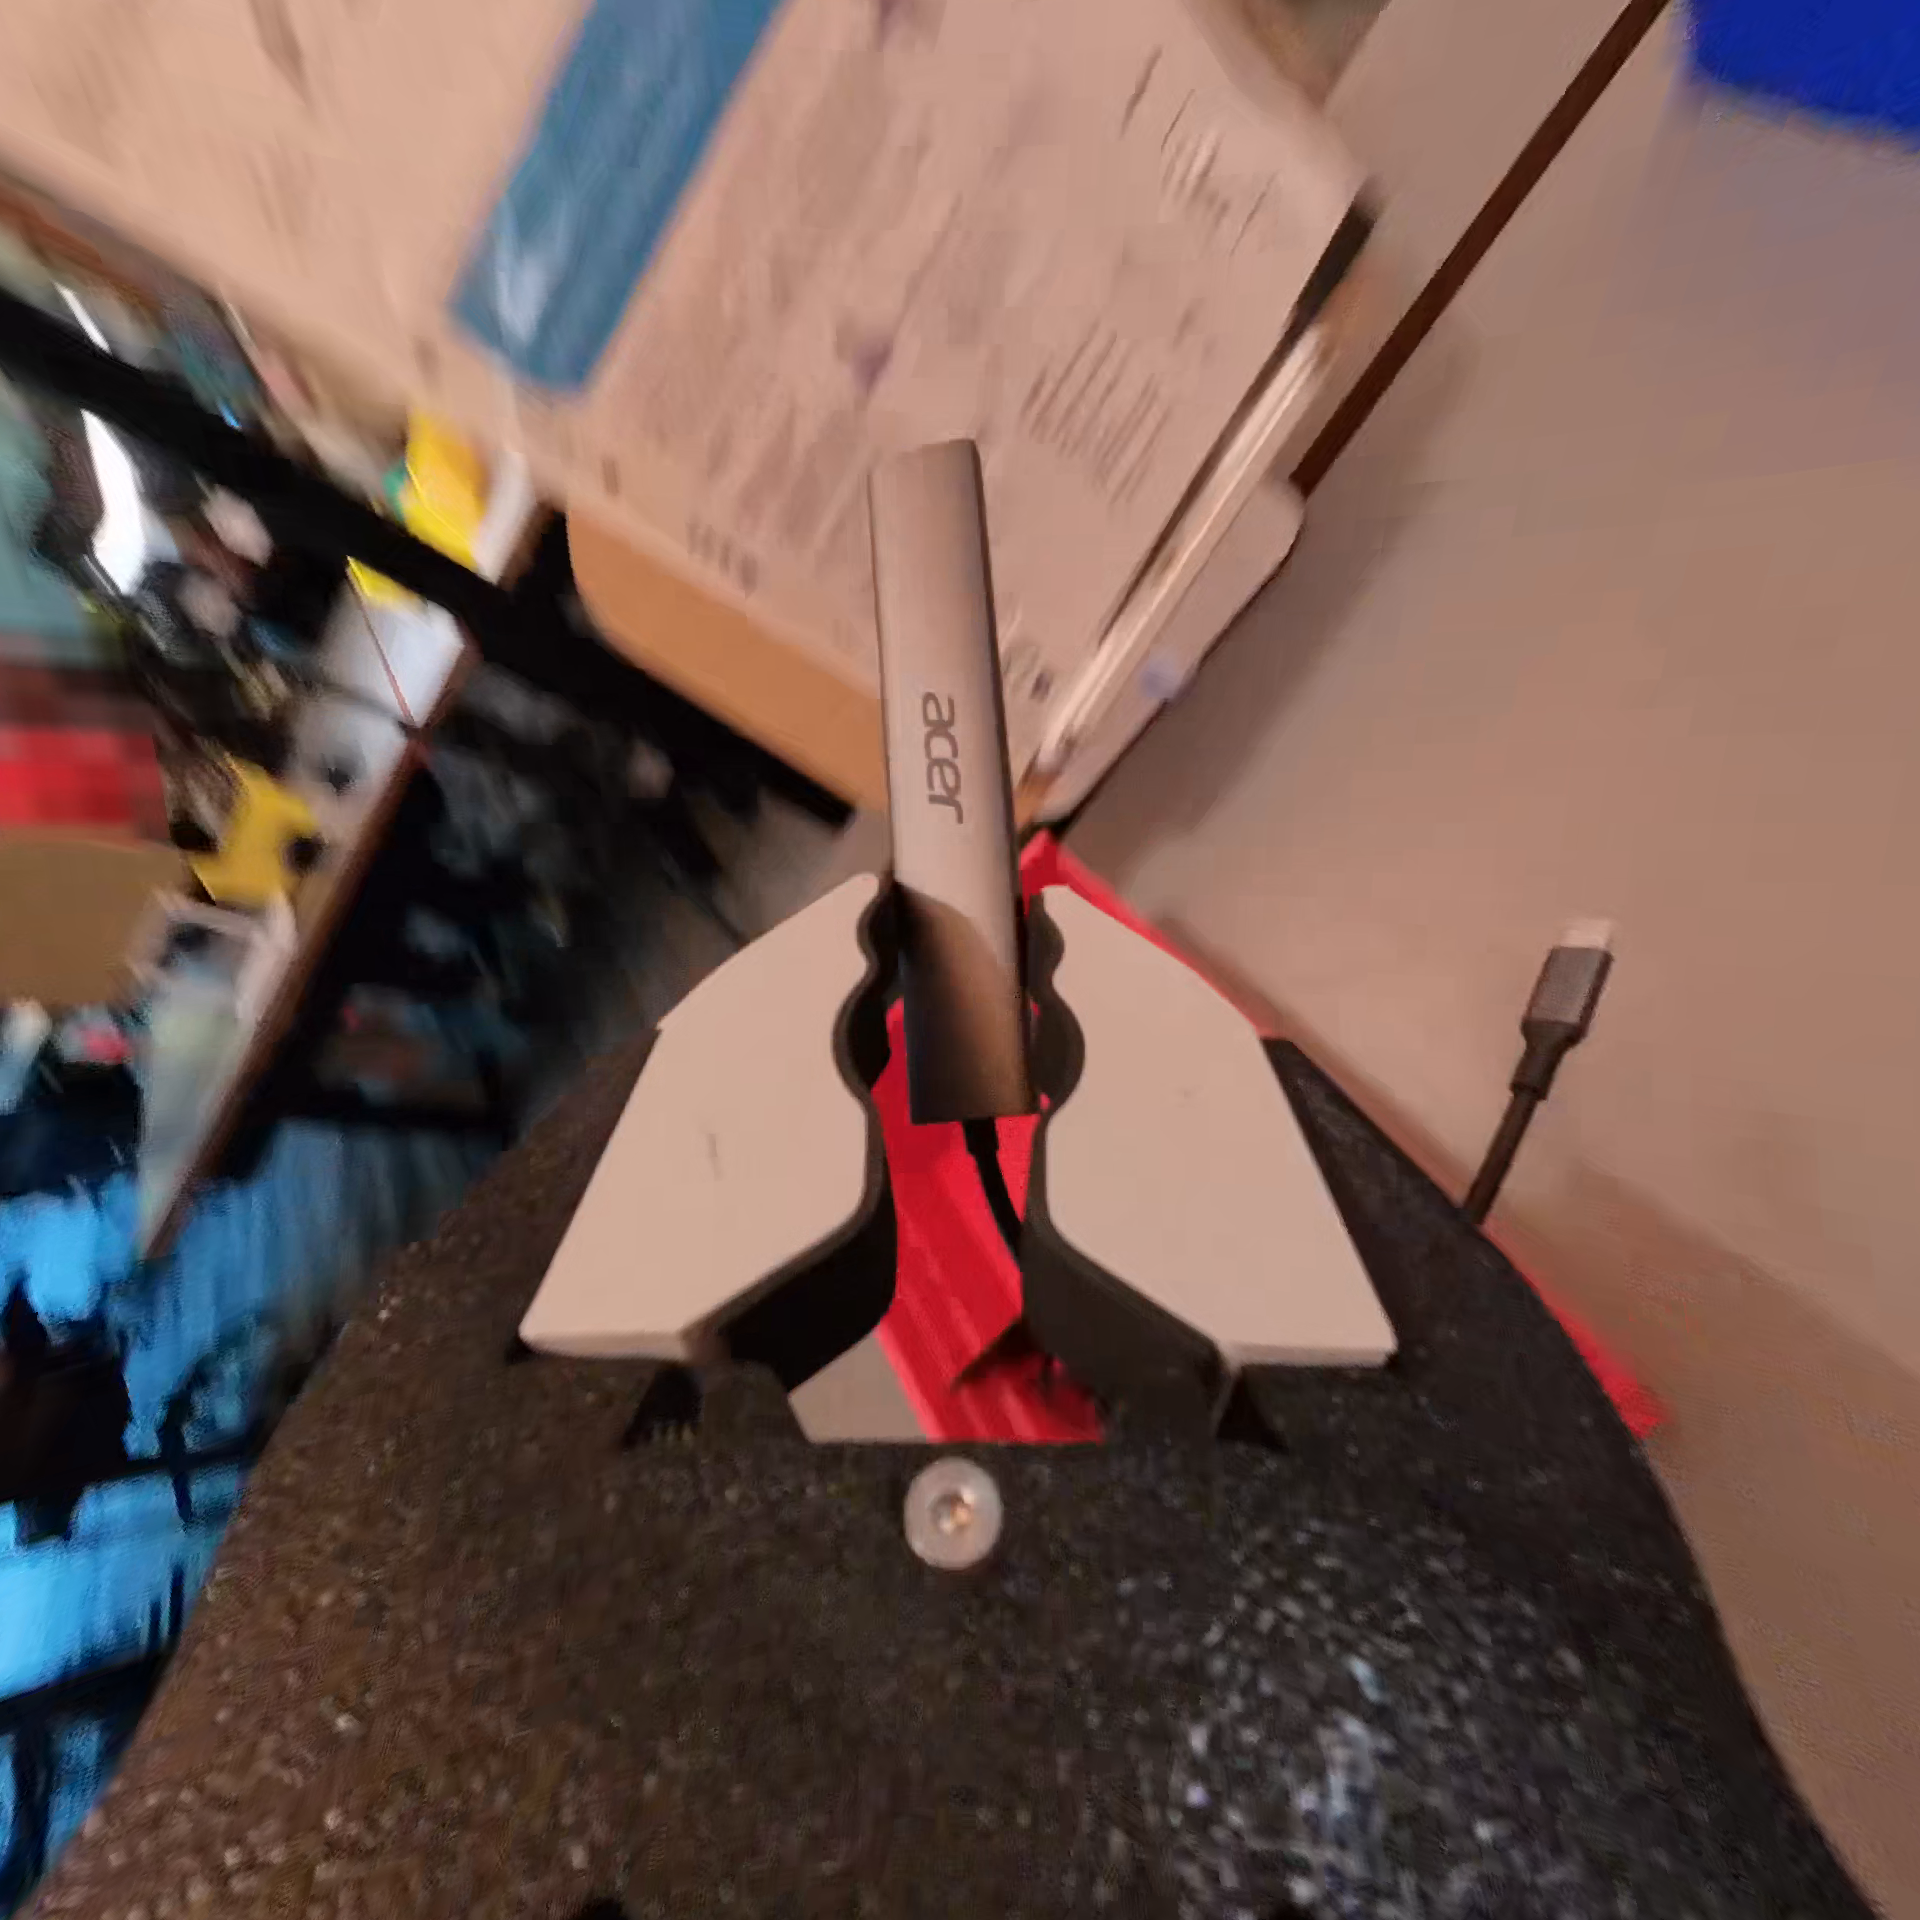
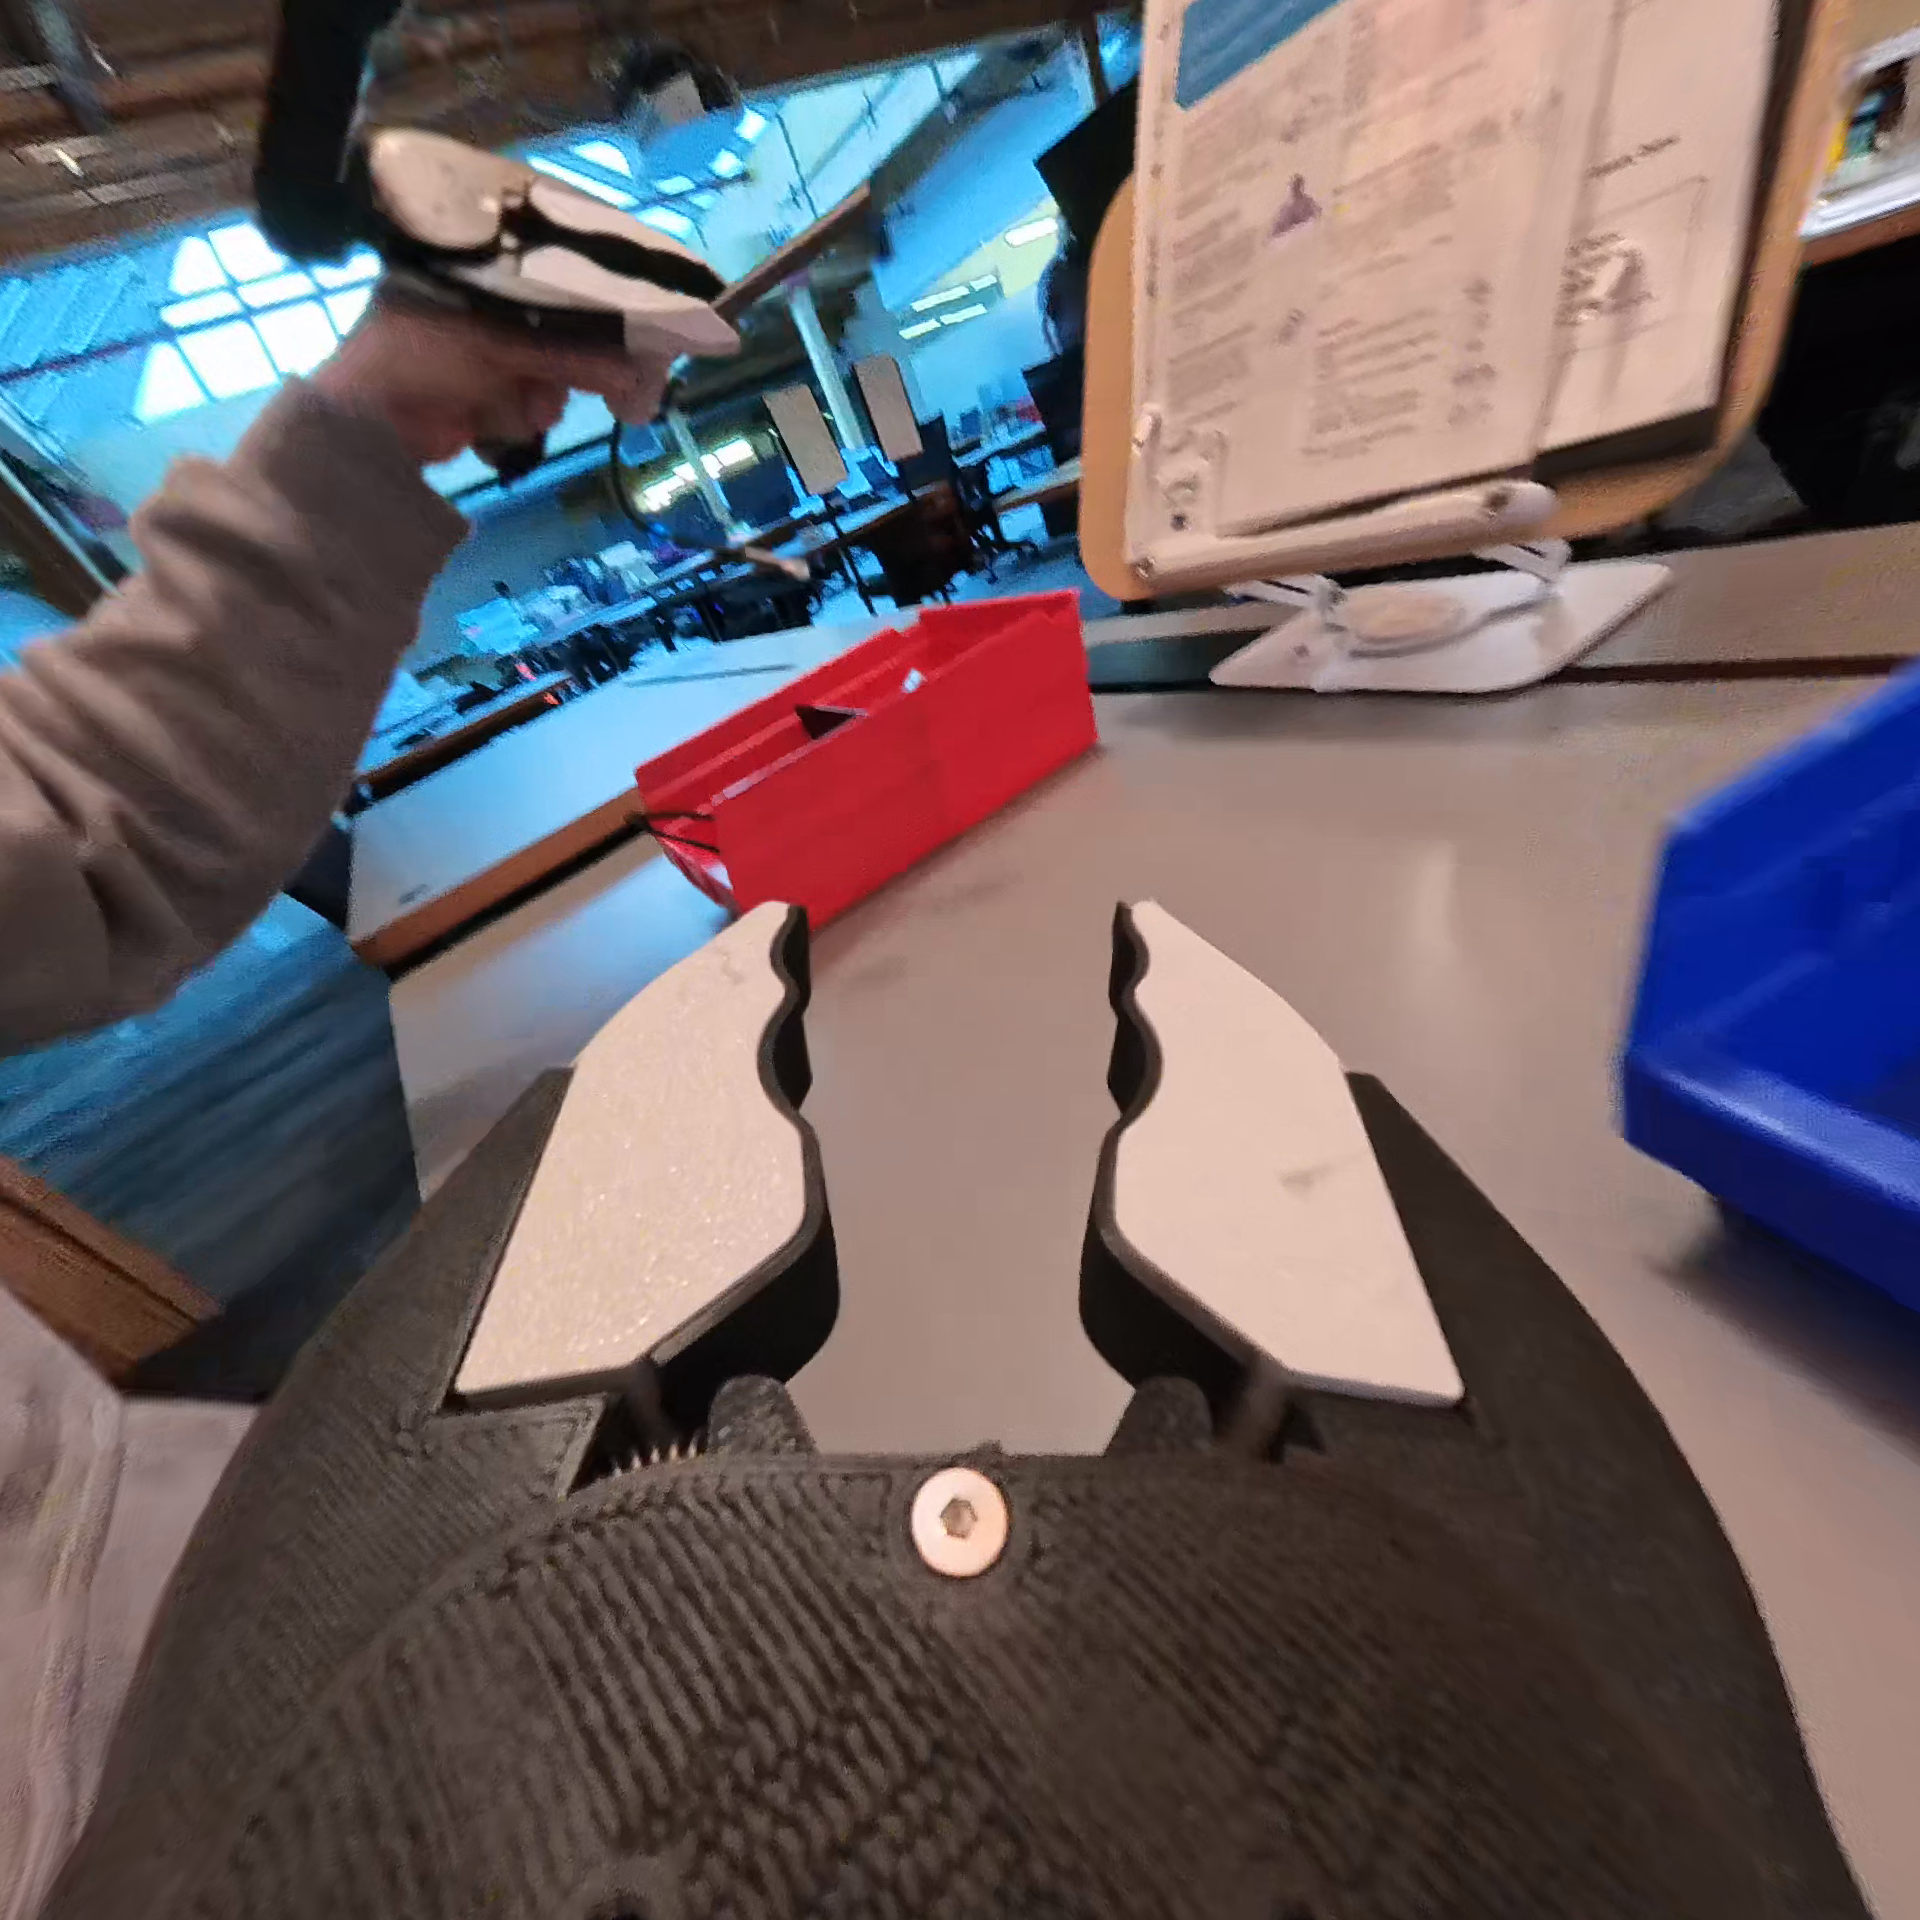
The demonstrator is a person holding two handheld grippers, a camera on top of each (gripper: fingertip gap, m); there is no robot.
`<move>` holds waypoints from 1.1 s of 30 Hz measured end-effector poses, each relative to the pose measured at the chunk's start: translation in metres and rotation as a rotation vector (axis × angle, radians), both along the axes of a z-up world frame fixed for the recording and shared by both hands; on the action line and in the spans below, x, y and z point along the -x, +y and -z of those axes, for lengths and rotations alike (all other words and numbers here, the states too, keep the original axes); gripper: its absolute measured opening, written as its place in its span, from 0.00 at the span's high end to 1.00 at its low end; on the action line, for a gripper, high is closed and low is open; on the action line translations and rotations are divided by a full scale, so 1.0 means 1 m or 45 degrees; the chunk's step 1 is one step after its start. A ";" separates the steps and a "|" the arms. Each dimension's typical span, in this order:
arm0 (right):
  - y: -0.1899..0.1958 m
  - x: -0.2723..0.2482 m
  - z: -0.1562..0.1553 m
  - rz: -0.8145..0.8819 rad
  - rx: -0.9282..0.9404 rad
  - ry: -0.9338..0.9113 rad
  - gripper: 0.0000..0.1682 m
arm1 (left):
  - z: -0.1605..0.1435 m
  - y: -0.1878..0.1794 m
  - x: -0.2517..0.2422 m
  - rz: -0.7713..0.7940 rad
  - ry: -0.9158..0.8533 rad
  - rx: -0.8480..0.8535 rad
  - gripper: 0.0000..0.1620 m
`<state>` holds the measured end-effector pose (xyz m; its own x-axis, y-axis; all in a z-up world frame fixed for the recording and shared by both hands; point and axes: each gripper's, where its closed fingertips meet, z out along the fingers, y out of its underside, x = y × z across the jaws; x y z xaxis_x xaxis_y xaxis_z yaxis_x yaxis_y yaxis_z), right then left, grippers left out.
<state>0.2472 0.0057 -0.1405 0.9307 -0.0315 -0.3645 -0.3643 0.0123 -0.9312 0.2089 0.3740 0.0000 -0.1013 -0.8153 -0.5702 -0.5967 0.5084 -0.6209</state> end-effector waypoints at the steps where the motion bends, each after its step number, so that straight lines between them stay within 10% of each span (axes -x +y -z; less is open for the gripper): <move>1: 0.015 0.001 -0.007 -0.001 -0.025 0.019 0.66 | -0.005 -0.029 0.000 0.075 -0.092 -0.035 0.86; 10: 0.105 0.017 -0.058 -0.192 -0.427 0.474 0.60 | 0.069 -0.213 0.015 0.277 -0.492 -0.636 0.86; 15: 0.091 0.048 -0.055 -0.407 -0.608 0.457 0.93 | 0.101 -0.257 0.025 0.344 -0.654 -0.814 0.86; 20: 0.078 0.052 -0.045 -0.431 -0.714 0.473 0.94 | 0.114 -0.271 0.026 0.403 -0.716 -0.669 0.86; 27: 0.058 0.041 -0.042 -0.696 -0.674 0.640 0.94 | 0.092 -0.293 0.042 0.736 -0.711 0.360 0.73; 33: 0.060 0.068 -0.019 -0.750 -0.141 0.181 0.95 | 0.087 -0.269 0.035 0.724 -0.214 1.079 0.70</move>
<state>0.1791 0.0655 -0.1217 0.7222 0.5183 -0.4580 -0.4597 -0.1350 -0.8777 0.1735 0.1045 -0.0868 -0.5692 -0.8125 0.1264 -0.2775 0.0451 -0.9597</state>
